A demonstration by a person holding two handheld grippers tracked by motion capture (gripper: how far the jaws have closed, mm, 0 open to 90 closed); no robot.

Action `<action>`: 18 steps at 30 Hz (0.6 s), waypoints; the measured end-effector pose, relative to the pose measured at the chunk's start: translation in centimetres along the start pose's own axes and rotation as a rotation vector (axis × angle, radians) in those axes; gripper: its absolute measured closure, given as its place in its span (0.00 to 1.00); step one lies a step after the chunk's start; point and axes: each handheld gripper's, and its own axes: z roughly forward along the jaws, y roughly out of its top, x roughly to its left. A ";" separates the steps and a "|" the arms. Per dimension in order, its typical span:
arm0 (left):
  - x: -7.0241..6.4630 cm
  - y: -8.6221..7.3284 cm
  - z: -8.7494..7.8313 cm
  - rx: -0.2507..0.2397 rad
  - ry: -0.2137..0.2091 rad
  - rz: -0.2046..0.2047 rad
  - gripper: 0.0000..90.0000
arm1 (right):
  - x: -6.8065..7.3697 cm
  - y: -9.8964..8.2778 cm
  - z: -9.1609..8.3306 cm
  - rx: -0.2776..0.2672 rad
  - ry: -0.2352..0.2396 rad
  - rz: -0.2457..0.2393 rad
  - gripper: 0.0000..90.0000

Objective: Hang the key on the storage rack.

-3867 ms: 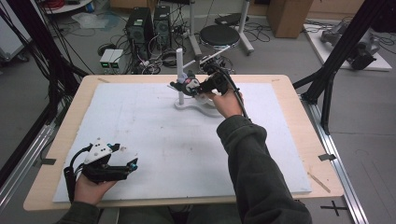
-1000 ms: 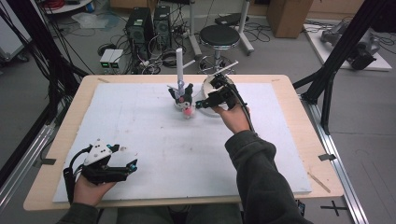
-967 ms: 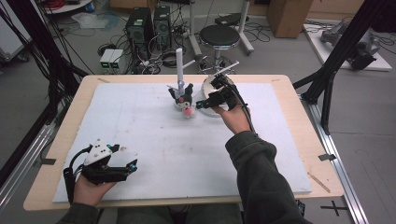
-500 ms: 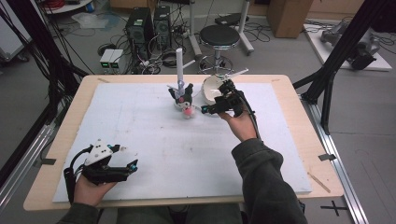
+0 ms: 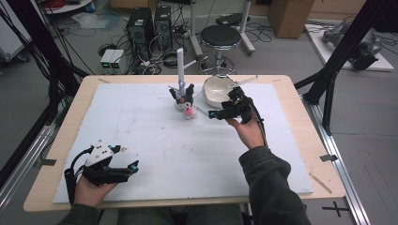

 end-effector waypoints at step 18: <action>0.0 0.0 0.0 0.003 0.002 0.004 0.17 | -0.3 -2.0 -0.8 -0.006 -0.004 0.010 0.24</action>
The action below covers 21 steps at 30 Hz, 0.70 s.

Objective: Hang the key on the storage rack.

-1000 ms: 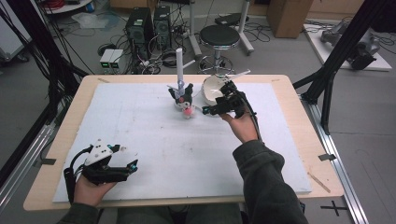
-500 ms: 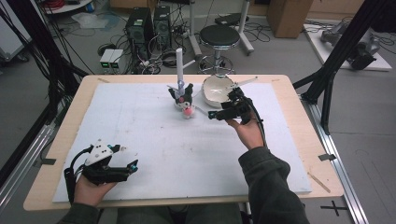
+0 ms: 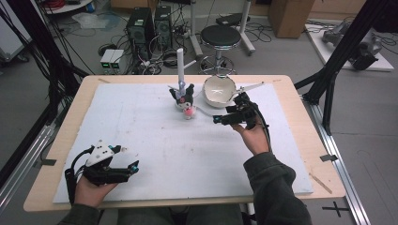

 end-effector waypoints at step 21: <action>0.0 0.0 0.1 0.000 0.000 0.000 0.17 | -0.3 -1.6 -0.5 -0.001 -0.005 0.013 0.24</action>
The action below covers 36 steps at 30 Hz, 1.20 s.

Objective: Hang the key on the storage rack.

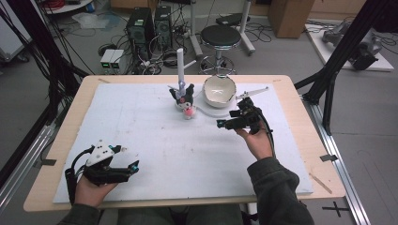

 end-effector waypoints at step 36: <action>-0.1 0.0 0.1 0.003 -0.005 -0.001 0.17 | -1.3 -2.4 -0.5 -0.004 -0.002 0.056 0.24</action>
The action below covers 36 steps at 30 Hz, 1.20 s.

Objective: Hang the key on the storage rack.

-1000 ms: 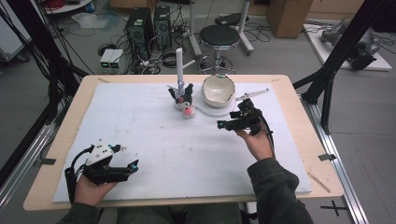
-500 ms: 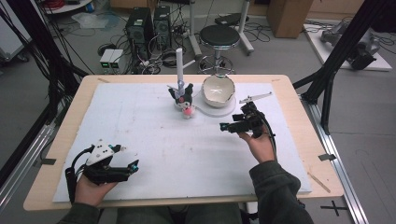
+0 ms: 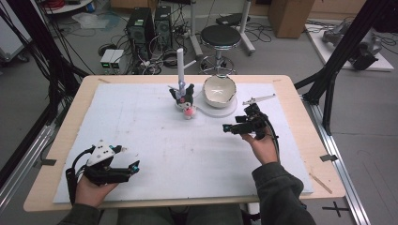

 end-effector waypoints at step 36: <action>0.0 0.0 0.2 0.013 -0.001 -0.002 0.17 | 0.6 -2.0 0.4 0.027 0.000 -0.023 0.24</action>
